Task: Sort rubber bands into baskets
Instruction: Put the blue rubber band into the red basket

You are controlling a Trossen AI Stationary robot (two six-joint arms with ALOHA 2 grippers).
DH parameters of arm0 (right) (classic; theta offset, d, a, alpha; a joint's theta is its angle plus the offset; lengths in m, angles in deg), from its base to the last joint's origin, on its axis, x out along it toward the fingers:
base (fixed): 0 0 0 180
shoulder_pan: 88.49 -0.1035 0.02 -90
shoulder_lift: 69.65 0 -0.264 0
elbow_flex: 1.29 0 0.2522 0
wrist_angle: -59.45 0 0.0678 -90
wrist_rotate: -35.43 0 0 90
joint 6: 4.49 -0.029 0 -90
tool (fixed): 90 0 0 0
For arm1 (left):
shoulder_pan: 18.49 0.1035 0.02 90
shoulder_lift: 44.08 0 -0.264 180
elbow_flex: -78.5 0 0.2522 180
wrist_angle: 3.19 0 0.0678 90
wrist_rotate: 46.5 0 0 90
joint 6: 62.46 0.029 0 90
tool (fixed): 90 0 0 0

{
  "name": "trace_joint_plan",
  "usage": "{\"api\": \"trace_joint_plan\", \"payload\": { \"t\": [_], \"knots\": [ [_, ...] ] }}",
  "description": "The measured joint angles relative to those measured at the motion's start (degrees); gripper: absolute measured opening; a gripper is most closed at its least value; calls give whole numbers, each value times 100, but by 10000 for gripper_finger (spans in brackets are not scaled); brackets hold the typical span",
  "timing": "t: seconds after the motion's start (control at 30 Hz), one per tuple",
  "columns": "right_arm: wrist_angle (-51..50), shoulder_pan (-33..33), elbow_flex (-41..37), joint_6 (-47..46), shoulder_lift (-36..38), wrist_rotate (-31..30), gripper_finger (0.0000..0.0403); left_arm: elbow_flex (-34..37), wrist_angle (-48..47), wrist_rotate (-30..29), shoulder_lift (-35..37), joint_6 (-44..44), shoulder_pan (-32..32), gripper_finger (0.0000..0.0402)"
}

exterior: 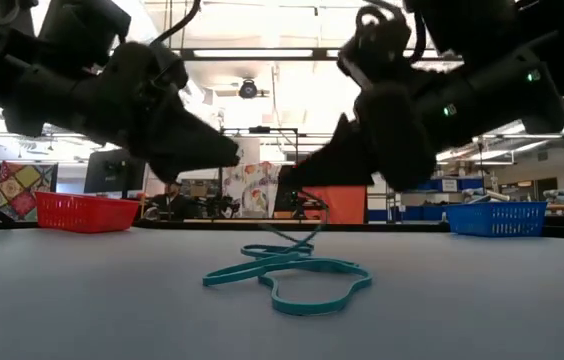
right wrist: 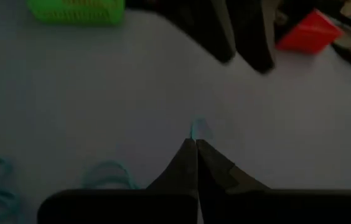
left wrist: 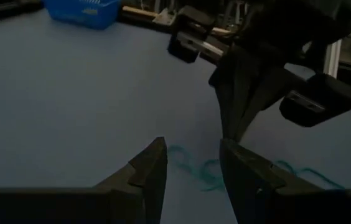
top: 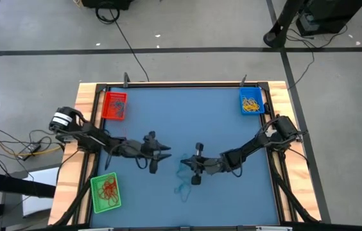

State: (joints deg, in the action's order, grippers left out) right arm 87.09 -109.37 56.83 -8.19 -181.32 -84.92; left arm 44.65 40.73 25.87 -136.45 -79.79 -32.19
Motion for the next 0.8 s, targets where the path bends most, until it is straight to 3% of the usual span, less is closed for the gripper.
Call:
{"api": "trace_joint_plan", "payload": {
  "t": [0.3,0.53,0.8],
  "knots": [
    [780,-327,11,105,7,-62,2,-585,5,212,-273,706,-212,152],
    [1028,-810,44,90,15,-1135,2,-1112,-18,624,-839,1430,-196,152],
    [1043,-1102,186,195,15,-2303,2,-1783,-141,1754,-1347,2098,-113,152]
  ]
}}
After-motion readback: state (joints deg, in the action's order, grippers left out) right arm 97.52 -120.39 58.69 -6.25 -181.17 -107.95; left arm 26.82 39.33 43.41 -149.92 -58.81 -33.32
